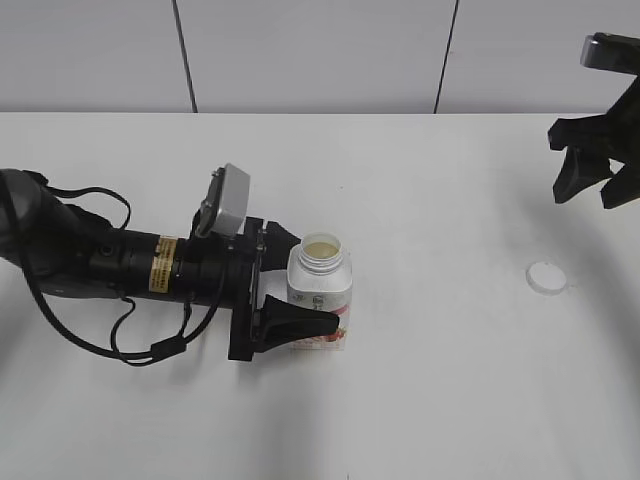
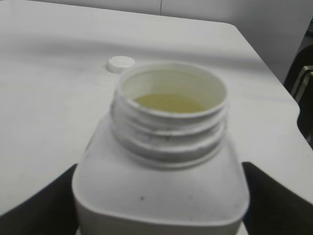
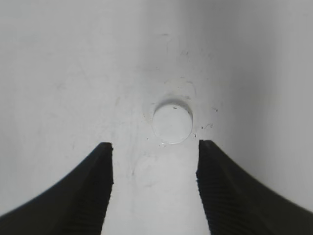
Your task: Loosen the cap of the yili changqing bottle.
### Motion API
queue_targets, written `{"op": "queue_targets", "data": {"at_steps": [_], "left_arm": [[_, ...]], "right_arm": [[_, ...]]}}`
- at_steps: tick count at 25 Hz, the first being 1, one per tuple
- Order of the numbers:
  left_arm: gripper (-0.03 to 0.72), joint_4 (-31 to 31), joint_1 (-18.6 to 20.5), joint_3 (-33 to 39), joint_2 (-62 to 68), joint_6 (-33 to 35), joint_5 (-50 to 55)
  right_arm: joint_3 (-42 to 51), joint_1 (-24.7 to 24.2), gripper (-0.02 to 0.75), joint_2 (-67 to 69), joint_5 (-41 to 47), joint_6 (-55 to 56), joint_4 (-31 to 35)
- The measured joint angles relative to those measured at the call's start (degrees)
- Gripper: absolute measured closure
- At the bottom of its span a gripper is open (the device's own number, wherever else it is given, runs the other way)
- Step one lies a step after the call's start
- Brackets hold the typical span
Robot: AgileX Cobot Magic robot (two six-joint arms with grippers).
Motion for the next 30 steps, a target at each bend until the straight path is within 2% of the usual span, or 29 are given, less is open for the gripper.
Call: {"op": "queue_targets", "data": {"at_steps": [8,13,24,30], "left_arm": [[0.119,0.67,0.00,2.26,-7.62,-0.81,0.34],[0.119,2.66,0.00,2.28,-13.42,-7.12,3.47],[0.119,7.54,0.00,2.33,-30.44,-31.86,29.78],[0.118,9.65,0.00,2.34,-38.38,-43.09,54.26]], "right_arm": [[0.00,0.00,0.299,-0.05,1.25,0.06,0.00],[0.00,0.00,0.299,-1.45,1.50,0.06,0.00],[-0.95,0.00,0.299,-6.03,1.66,0.06,-0.05],[-0.95,0.00,0.299,-6.45,1.74,0.01,-0.05]]}}
